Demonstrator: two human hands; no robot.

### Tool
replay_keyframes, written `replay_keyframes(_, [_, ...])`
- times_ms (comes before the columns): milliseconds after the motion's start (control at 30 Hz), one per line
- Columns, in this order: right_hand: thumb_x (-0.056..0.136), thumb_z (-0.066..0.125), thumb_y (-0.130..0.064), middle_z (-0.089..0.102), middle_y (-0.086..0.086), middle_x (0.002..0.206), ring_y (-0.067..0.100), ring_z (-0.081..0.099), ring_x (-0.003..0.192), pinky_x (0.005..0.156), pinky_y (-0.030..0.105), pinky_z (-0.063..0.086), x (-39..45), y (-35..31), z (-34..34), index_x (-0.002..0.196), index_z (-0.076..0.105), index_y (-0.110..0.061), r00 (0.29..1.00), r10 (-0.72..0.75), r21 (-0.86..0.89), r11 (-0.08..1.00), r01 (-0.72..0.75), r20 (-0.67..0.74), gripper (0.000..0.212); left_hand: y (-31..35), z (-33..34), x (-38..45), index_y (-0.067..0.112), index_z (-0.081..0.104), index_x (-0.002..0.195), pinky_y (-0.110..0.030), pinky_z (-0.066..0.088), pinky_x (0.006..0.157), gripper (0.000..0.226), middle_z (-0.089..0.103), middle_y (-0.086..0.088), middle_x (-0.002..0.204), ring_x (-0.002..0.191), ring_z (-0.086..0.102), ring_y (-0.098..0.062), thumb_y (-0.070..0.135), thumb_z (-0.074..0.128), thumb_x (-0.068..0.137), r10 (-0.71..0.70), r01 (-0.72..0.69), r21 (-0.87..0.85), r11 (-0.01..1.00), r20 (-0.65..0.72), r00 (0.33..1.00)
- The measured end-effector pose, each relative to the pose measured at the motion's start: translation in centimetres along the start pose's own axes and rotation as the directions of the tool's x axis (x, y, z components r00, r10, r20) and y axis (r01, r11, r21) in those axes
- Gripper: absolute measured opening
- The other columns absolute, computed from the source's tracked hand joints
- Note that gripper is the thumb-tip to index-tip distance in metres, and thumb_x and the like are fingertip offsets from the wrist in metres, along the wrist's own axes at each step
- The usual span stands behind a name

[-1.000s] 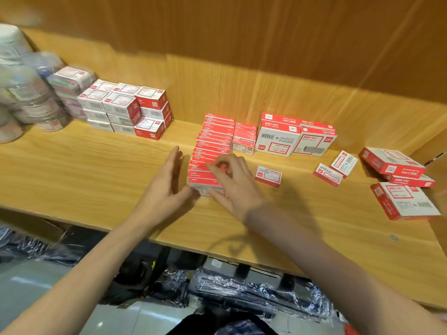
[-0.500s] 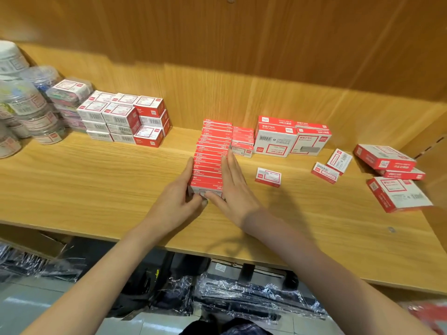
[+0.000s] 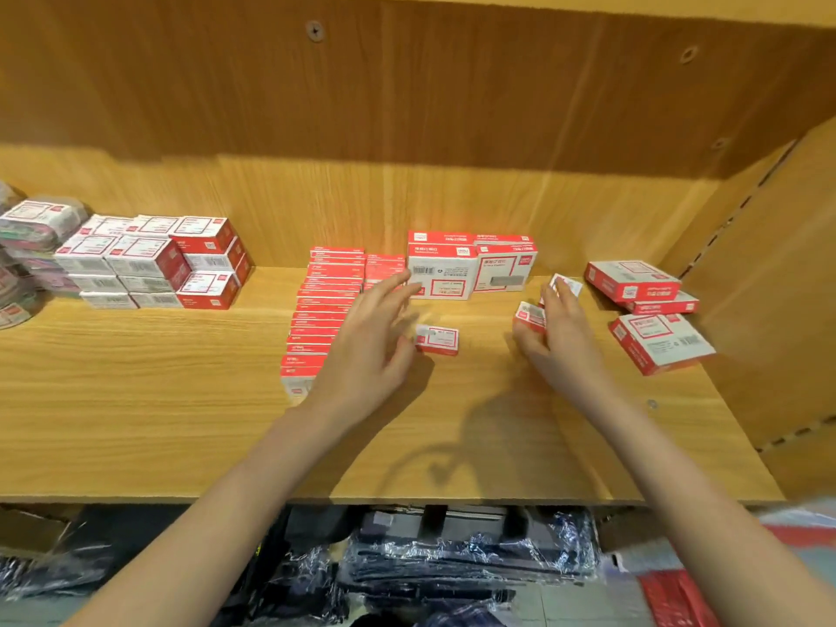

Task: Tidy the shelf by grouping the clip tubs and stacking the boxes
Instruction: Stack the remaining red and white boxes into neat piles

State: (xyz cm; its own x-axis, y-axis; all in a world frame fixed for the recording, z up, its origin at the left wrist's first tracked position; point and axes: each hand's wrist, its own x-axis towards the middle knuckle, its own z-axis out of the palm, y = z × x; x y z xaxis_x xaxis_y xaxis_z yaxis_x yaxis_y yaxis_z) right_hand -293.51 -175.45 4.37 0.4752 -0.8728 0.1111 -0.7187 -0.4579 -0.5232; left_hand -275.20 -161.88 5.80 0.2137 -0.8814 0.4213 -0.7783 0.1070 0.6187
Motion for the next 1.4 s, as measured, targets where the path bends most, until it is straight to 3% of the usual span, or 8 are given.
replay_keyframes(100, [0.093, 0.034, -0.05, 0.021, 0.016, 0.152, 0.027, 0.015, 0.142, 0.115, 0.037, 0.012, 1.8, 2.9, -1.1, 0.142, 0.028, -0.006, 0.994, 0.018, -0.103, 0.995, -0.007, 0.107, 0.066, 0.9, 2.7, 1.5, 0.015, 0.058, 0.121, -0.03, 0.024, 0.104, 0.048, 0.041, -0.002, 0.141, 0.129, 0.036, -0.02, 0.031, 0.036, 0.081, -0.002, -0.001, 0.031, 1.0, 0.093, 0.996])
replay_keyframes(300, [0.094, 0.048, -0.026, 0.05, 0.006, 0.122, 0.018, 0.045, 0.115, 0.089, 0.023, 0.035, -1.3, 4.3, -1.6, 0.113, 0.054, -0.012, 0.976, -0.192, -0.01, 0.981, 0.194, 0.105, 0.025, 0.5, 5.5, 2.1, 0.018, 0.058, 0.118, -0.042, 0.022, 0.108, 0.039, 0.04, -0.004, 0.141, 0.131, 0.028, -0.025, 0.026, 0.046, 0.083, -0.17, 0.122, 0.217, 0.968, 0.217, 0.961])
replay_keyframes(600, [0.084, 0.064, -0.017, 0.055, 0.011, 0.111, 0.024, 0.049, 0.103, 0.075, 0.023, 0.033, 0.2, 4.9, -1.5, 0.095, 0.052, -0.012, 0.997, -0.068, -0.136, 0.989, 0.062, -0.044, 0.017, 0.0, 5.8, 1.5, 0.014, 0.058, 0.118, -0.011, 0.022, 0.089, 0.046, 0.055, 0.0, 0.117, 0.11, 0.044, -0.021, -0.007, 0.051, 0.078, -0.087, 0.049, 0.165, 0.985, 0.229, 0.97])
replay_keyframes(833, [0.073, 0.073, -0.005, 0.043, 0.001, 0.101, 0.013, 0.044, 0.091, 0.065, 0.002, 0.035, 1.3, 0.8, -2.8, 0.089, 0.051, -0.019, 0.99, -0.139, 0.277, 0.952, 0.133, 0.0, 0.03, -1.2, 1.1, 0.7, 0.009, 0.063, 0.11, -0.04, 0.042, 0.094, 0.04, 0.06, -0.006, 0.115, 0.108, 0.055, -0.026, 0.026, 0.04, 0.082, -0.019, 0.01, 0.241, 0.971, 0.035, 0.999])
replay_keyframes(1100, [0.073, 0.069, -0.021, 0.042, -0.019, 0.092, -0.007, 0.045, 0.087, 0.075, 0.013, 0.037, -1.0, -7.8, 2.6, 0.085, 0.046, -0.038, 0.735, -0.616, 0.456, 0.761, 0.462, 0.284, 0.031, -5.3, -4.8, -4.8, 0.02, 0.043, 0.134, -0.016, 0.024, 0.103, 0.06, 0.039, 0.011, 0.138, 0.125, 0.034, -0.004, 0.038, 0.03, 0.078, -0.315, 0.315, -0.025, 0.949, -0.124, 0.941])
replay_keyframes(1200, [0.077, 0.068, -0.014, 0.043, -0.02, 0.098, -0.003, 0.045, 0.093, 0.084, 0.023, 0.043, -2.1, -9.7, 5.3, 0.095, 0.049, -0.027, 0.636, -0.69, 0.432, 0.719, 0.545, 0.347, 0.029, -7.5, -5.2, -6.7, 0.026, 0.04, 0.137, -0.036, 0.027, 0.111, 0.062, 0.041, 0.008, 0.142, 0.129, 0.037, -0.006, 0.035, 0.034, 0.077, -0.488, 0.468, -0.246, 0.849, -0.022, 0.873])
replay_keyframes(1300, [0.076, 0.066, -0.015, 0.05, 0.002, 0.101, 0.015, 0.04, 0.095, 0.076, 0.043, 0.049, -2.7, -11.1, 8.0, 0.092, 0.043, -0.022, 0.671, -0.731, 0.153, 0.682, 0.715, 0.125, 0.029, -8.5, -5.3, -7.2, 0.031, 0.044, 0.134, -0.043, 0.031, 0.109, 0.063, 0.048, 0.01, 0.137, 0.127, 0.042, -0.006, 0.04, 0.035, 0.073, -0.48, 0.482, -0.334, 0.81, 0.094, 0.872])
replay_keyframes(1400, [0.071, 0.074, -0.033, 0.043, 0.006, 0.116, 0.018, 0.035, 0.106, 0.087, 0.042, 0.042, -2.8, -11.8, 9.3, 0.103, 0.035, -0.027, 0.82, -0.571, 0.015, 0.821, 0.571, 0.035, 0.051, -8.4, -5.6, -7.0, 0.044, 0.045, 0.126, -0.031, 0.034, 0.106, 0.055, 0.051, 0.015, 0.132, 0.124, 0.045, -0.003, 0.039, 0.034, 0.073, -0.441, 0.458, -0.339, 0.822, 0.129, 0.888])
